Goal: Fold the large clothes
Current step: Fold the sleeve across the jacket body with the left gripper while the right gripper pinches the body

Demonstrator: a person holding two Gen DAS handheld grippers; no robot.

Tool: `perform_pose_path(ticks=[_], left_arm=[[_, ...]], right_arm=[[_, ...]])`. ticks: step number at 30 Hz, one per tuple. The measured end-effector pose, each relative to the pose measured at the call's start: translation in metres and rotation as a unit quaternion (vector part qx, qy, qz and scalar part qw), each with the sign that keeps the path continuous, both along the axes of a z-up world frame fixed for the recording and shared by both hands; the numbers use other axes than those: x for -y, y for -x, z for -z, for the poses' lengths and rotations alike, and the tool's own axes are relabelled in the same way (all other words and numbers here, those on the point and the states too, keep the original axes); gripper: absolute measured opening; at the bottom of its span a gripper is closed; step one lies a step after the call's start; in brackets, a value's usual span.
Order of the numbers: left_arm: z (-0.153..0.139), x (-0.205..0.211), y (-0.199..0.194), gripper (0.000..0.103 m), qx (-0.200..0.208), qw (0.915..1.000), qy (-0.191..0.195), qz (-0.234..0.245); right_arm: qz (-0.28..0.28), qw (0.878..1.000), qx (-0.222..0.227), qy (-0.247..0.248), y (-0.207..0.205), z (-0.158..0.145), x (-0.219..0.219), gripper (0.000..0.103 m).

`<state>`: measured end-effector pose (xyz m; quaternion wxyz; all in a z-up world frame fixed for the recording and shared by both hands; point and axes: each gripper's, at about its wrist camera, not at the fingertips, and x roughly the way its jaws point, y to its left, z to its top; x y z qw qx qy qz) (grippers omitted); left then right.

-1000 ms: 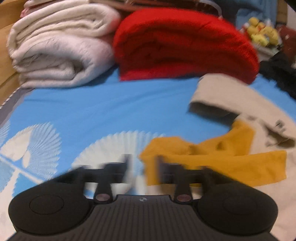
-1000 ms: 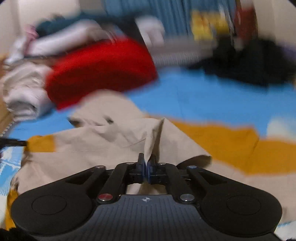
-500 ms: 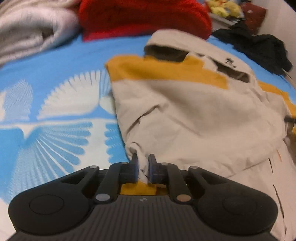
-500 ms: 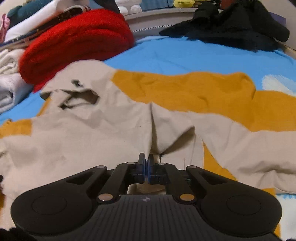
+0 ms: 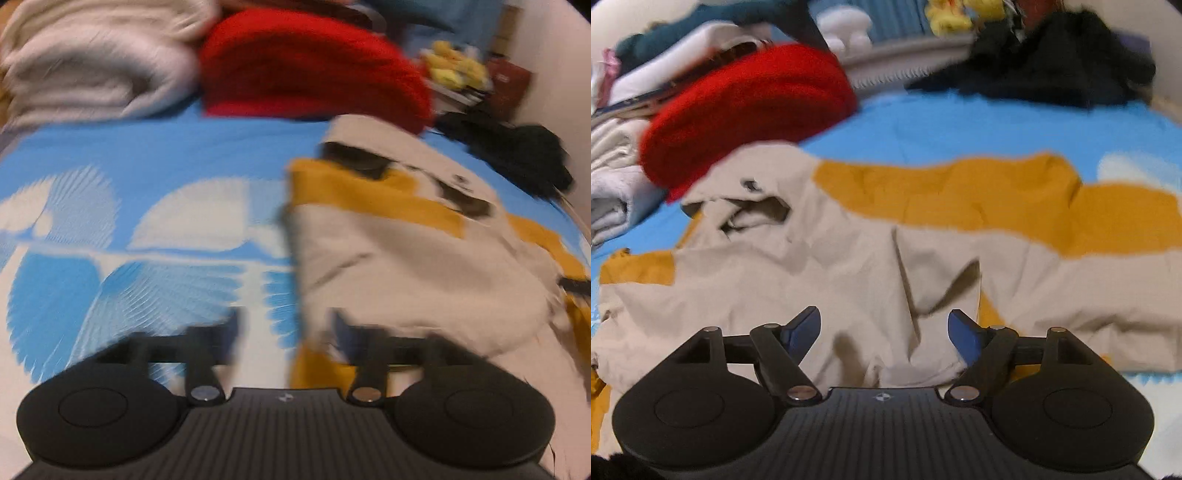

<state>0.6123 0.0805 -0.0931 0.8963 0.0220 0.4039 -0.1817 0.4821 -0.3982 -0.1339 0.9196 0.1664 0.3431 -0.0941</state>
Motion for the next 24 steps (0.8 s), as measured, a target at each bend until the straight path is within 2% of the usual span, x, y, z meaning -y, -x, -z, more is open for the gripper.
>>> perform_pose_path(ticks=[3,6,7,8,9,10,11,12,13,15,18,22,23,24], left_arm=[[0.000,0.027,0.030,0.081,0.035,0.9957,-0.046,0.072],[0.020,0.050,0.037,0.079,0.053,0.9890,-0.099,0.096],[0.030,0.056,0.032,0.058,0.048,0.9885,-0.115,0.086],[0.039,0.060,0.025,0.009,0.041,0.9876,-0.126,0.083],[0.046,0.059,0.019,0.006,0.035,0.9869,-0.140,0.072],[0.049,0.052,0.013,0.006,0.028,0.9892,-0.137,0.044],[0.050,0.041,0.005,0.005,0.015,0.9930,-0.115,0.022],[0.048,0.026,0.002,0.006,0.003,0.9962,-0.087,0.005],[0.047,0.016,0.002,0.006,-0.004,0.9976,-0.069,0.000],[0.053,0.004,0.003,0.006,-0.014,0.9982,-0.059,-0.002],[0.064,-0.007,0.002,0.007,-0.022,0.9993,-0.026,-0.014],[0.057,-0.004,0.014,0.006,-0.005,0.9992,-0.038,-0.008],[0.055,-0.006,0.017,0.005,-0.006,0.9993,-0.037,-0.008],[0.054,-0.006,0.019,0.005,-0.006,0.9993,-0.037,-0.005]], right_arm=[[0.001,1.000,-0.003,0.003,0.003,-0.001,0.000,0.077],[-0.005,1.000,-0.004,-0.007,0.003,0.004,-0.004,0.076],[-0.007,1.000,-0.007,-0.006,0.002,0.007,-0.006,0.076],[-0.010,1.000,-0.007,-0.002,0.001,0.009,-0.008,0.076],[-0.012,1.000,-0.010,0.006,0.000,0.012,-0.012,0.076],[-0.012,1.000,-0.012,0.020,-0.001,0.014,-0.017,0.073],[-0.012,1.000,-0.012,0.027,-0.002,0.014,-0.020,0.060],[-0.017,0.999,-0.010,0.025,0.001,0.011,-0.021,0.034],[-0.028,0.999,-0.006,0.017,0.002,0.008,-0.022,0.023],[-0.039,0.999,-0.012,0.019,0.001,0.006,-0.025,0.005],[-0.041,0.998,-0.042,0.026,-0.007,0.025,-0.023,0.005],[-0.043,0.998,-0.036,0.012,-0.006,0.025,-0.015,0.005],[-0.040,0.999,-0.035,0.011,-0.004,0.021,-0.013,0.011],[-0.035,0.999,-0.031,0.007,-0.002,0.017,-0.012,0.027]])
